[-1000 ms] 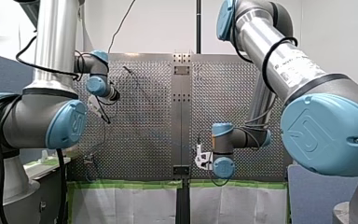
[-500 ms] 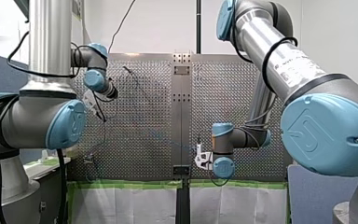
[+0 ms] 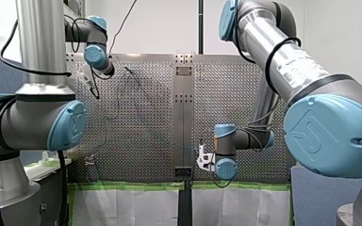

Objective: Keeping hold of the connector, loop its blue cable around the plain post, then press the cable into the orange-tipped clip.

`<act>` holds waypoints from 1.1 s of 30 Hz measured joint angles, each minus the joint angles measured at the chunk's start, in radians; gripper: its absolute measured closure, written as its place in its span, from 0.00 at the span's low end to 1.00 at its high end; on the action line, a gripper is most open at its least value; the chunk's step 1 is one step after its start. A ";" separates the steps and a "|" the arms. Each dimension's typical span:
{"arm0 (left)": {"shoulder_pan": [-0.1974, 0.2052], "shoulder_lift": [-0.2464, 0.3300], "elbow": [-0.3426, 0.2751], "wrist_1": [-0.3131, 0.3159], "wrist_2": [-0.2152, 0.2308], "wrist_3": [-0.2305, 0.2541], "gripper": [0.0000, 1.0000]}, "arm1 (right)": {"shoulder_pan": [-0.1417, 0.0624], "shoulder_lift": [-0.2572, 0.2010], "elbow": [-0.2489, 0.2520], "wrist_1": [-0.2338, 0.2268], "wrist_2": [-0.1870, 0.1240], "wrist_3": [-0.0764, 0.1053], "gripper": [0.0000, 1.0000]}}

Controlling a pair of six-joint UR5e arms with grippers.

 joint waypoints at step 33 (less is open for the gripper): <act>-0.209 0.068 0.286 -0.311 -0.187 0.311 0.00 | -0.006 0.000 0.000 0.003 0.000 0.015 1.00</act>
